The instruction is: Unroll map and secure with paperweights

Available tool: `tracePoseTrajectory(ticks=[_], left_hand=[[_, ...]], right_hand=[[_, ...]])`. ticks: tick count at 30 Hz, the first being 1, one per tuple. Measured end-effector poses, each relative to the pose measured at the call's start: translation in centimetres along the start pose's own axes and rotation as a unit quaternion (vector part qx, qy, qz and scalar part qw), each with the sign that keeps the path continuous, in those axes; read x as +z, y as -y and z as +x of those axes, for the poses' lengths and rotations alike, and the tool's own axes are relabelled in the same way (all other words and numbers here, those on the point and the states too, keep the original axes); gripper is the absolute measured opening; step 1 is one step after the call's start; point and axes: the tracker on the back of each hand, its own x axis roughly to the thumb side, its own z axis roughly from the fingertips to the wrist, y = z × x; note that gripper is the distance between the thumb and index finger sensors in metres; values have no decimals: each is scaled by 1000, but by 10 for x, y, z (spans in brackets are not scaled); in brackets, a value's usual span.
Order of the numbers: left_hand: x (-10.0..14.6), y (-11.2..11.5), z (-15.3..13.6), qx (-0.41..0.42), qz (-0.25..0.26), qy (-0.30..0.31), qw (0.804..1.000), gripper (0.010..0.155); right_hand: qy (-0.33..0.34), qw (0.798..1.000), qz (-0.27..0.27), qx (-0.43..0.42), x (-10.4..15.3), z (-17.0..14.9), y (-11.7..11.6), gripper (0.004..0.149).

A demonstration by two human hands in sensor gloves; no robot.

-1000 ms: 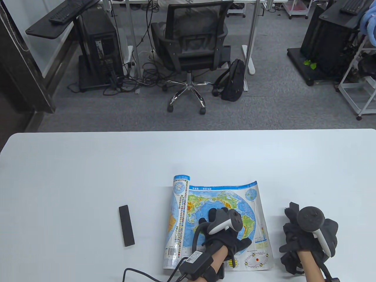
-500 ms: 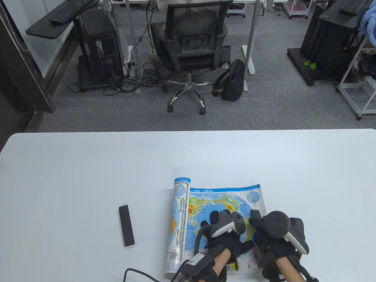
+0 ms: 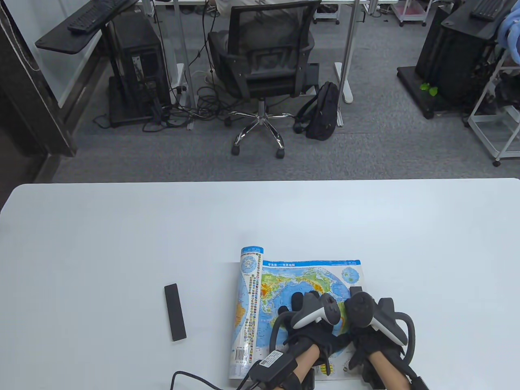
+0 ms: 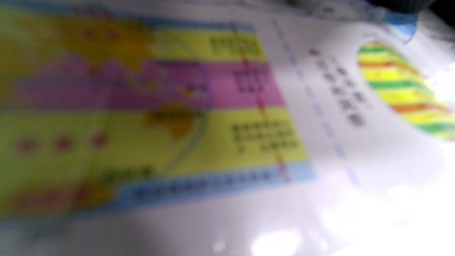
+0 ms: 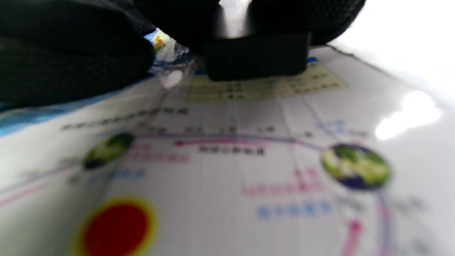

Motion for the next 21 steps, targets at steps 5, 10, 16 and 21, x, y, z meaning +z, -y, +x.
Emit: tracePoseTrajectory(ticks=[5, 10, 16, 21], left_hand=[[0, 0, 0, 0, 0, 1, 1000, 83], [0, 0, 0, 2, 1, 3, 1000, 83], [5, -5, -5, 4, 16, 22, 1000, 82], [15, -6, -17, -27, 52, 41, 997, 81]], right_hand=[[-10, 1000, 1, -2, -8, 1, 2, 51], [-11, 1000, -2, -1, -8, 2, 0, 51], [-14, 1000, 10, 13, -9, 5, 0, 51], [-13, 1000, 12, 2, -8, 4, 0, 51]])
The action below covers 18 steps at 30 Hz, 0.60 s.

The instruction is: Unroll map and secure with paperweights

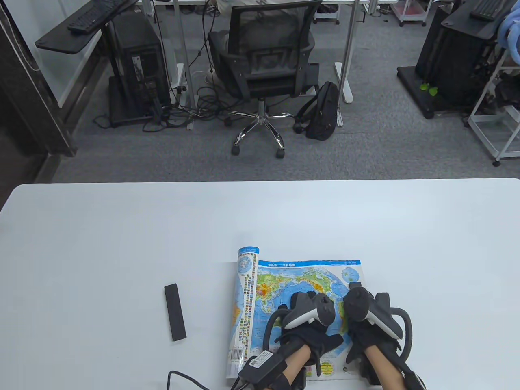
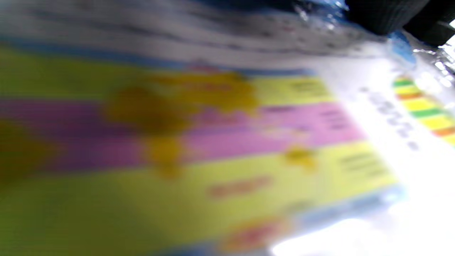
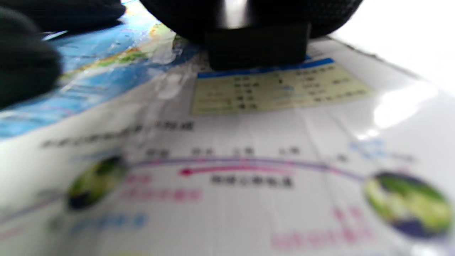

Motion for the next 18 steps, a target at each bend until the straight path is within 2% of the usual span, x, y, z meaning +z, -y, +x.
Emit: tracePoseTrajectory(ticks=[5, 15, 18], left_hand=[[15, 0, -37, 4, 6, -27, 1000, 86], [66, -1, -147, 45, 5, -112, 993, 85], [78, -1, -169, 63, 15, -126, 990, 91]], right_hand=[[-2, 1000, 3, 4, 0, 1, 0, 51], [-2, 1000, 7, 3, -1, 0, 0, 51], [-3, 1000, 8, 5, -1, 1, 0, 51]])
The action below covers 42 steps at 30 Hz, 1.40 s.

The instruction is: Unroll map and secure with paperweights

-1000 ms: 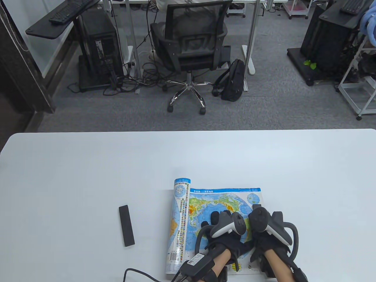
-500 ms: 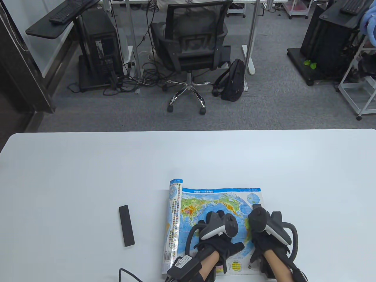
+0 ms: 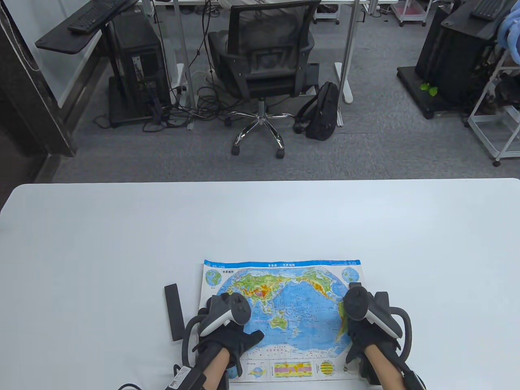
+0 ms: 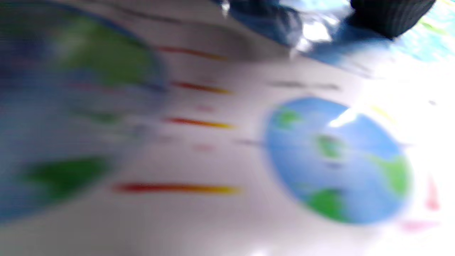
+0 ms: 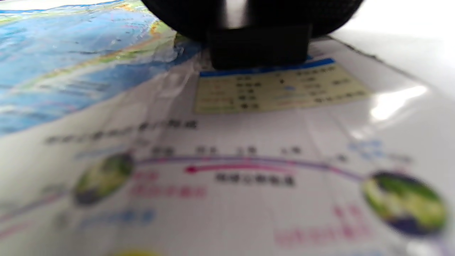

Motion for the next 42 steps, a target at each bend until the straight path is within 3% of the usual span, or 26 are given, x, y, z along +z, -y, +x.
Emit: tracePoseTrajectory(ticks=[15, 30, 35, 42], left_hand=[[11, -11, -52, 26, 41, 6, 999, 77], [10, -14, -62, 57, 56, 19, 997, 66], [10, -15, -62, 56, 57, 20, 997, 66], [10, -15, -62, 60, 55, 24, 996, 66]], right_hand=[[-11, 1000, 11, 21, -2, 6, 1, 51], [-9, 1000, 15, 10, -2, 5, -1, 51], [-11, 999, 41, 9, -2, 6, 0, 54], [3, 999, 34, 19, 5, 33, 18, 61]])
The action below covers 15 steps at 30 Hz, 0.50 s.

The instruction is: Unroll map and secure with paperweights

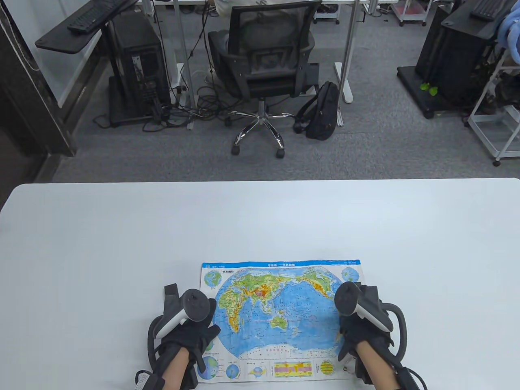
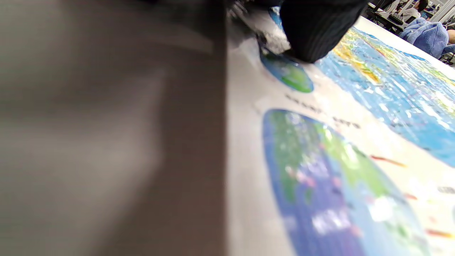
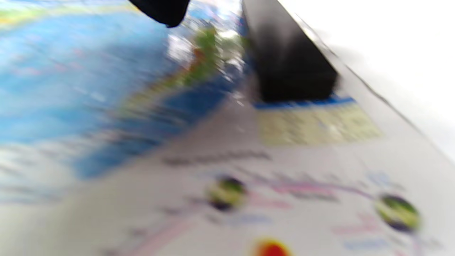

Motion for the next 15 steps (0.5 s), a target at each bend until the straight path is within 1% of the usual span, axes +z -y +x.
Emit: tracePoseTrajectory(ticks=[2, 4, 5, 7, 8, 11, 13, 15], left_hand=[[0, 0, 0, 0, 0, 0, 1000, 67], [0, 0, 0, 2, 0, 1, 1000, 66], [0, 0, 0, 3, 0, 2, 1000, 67], [0, 0, 0, 3, -1, 2, 1000, 67], [0, 0, 0, 3, 0, 3, 1000, 67], [0, -1, -1, 6, -2, 5, 1000, 67], [-1, -1, -1, 9, -2, 7, 1000, 67], [-1, -2, -2, 10, -3, 8, 1000, 67]], right_hand=[[38, 999, -2, -27, 3, 21, 10, 66], [69, 997, 0, -43, 5, 40, 16, 70], [99, 994, 12, -48, 5, 59, 18, 73], [135, 989, 34, -45, 3, 84, 16, 77], [156, 986, 51, -39, 2, 101, 12, 79], [198, 977, 84, -14, -4, 139, -1, 82], [215, 970, 109, 4, -8, 163, -14, 83], [226, 965, 132, 14, -13, 178, -23, 84]])
